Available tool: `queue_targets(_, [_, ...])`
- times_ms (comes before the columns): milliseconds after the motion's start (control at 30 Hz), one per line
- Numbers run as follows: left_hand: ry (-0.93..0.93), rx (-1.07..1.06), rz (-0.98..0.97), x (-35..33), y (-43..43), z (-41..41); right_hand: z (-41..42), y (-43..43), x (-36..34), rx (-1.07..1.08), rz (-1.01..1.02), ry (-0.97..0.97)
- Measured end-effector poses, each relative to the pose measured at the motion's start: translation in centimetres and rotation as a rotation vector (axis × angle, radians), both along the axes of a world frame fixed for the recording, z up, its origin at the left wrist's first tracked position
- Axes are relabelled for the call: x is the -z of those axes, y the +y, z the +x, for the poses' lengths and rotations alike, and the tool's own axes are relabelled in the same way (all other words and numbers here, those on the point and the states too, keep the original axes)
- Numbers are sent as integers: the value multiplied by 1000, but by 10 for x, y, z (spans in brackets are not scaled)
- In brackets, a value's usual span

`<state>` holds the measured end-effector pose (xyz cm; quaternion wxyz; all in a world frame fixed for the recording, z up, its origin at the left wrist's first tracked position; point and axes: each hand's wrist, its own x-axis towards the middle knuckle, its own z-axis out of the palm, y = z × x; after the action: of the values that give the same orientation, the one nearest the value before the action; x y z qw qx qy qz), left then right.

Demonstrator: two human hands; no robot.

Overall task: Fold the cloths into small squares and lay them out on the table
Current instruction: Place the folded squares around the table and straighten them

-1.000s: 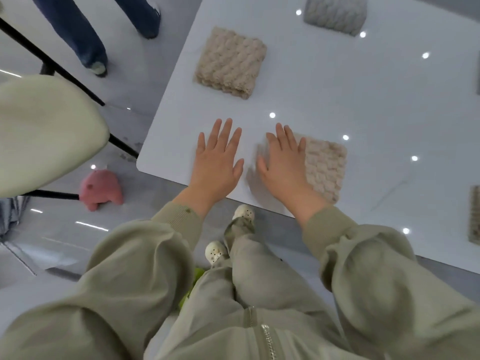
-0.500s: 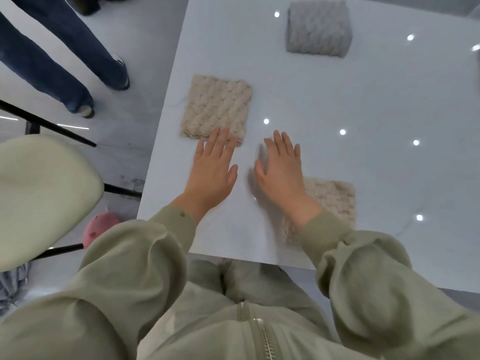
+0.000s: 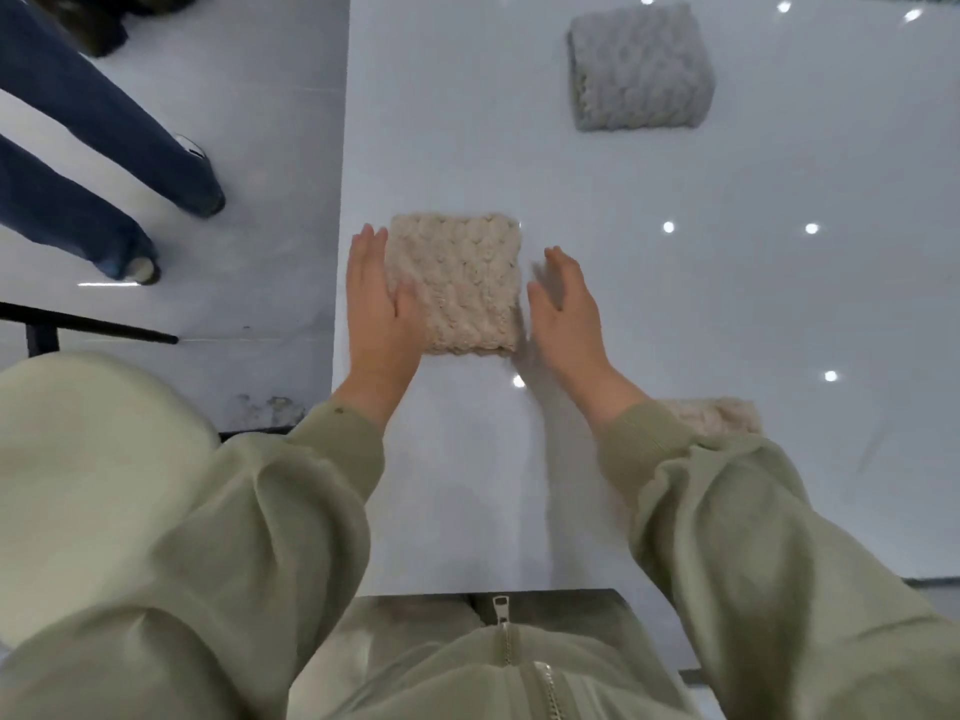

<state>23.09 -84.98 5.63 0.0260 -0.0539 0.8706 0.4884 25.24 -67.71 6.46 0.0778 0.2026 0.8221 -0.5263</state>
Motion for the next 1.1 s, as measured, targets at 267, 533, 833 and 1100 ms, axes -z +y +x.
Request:
queue_targets(267, [-160,3,204,4,0,-23,-33,-31,1,135,-137,7])
queue_targets(533, [-148,0,309,6,-3,-24,-32,-34,3,151,-128,49])
queue_targets(833, [-171,27,344,11,-1,-24,-33,-45,3,94,-76,45])
queue_targets(1100, [112,347,-237,6,-12,-34,-20,-24,1,34,174,5])
